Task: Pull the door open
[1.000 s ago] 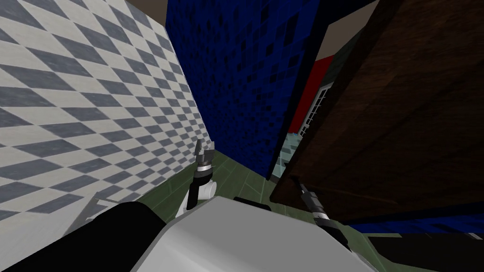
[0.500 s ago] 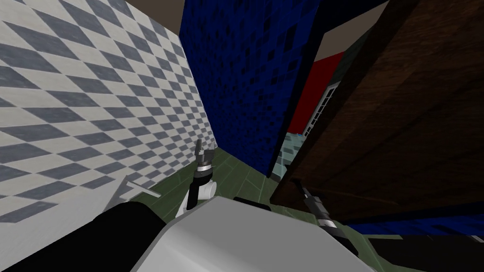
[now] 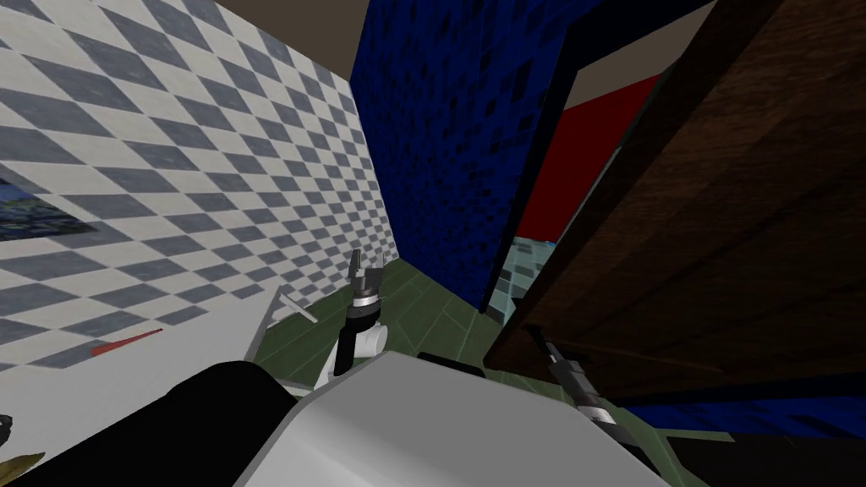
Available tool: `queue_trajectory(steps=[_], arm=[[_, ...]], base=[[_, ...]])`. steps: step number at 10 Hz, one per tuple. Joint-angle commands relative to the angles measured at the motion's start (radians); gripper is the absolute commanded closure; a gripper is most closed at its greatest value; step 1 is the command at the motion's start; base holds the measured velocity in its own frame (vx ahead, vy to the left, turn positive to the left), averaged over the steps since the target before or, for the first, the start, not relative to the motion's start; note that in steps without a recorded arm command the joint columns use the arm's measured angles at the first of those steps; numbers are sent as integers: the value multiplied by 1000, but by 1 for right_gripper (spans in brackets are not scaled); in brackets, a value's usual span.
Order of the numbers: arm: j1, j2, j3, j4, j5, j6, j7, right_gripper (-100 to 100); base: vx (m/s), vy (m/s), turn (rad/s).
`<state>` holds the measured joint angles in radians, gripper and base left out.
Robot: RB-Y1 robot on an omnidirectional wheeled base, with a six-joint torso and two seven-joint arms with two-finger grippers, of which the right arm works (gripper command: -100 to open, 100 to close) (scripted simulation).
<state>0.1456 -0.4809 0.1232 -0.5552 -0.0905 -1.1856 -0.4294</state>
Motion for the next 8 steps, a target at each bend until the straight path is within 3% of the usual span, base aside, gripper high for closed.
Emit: queue_trajectory(steps=[1,4,8], arm=[[-3,-6,0,28,-1,-28,-4,100],[13,-19,6,49,-1,-72,-16,100],[1,4,24,-6,-6,-7,13,100]], base=[[-137,-34,75],[-186,-68,175],[-165,-37,66]])
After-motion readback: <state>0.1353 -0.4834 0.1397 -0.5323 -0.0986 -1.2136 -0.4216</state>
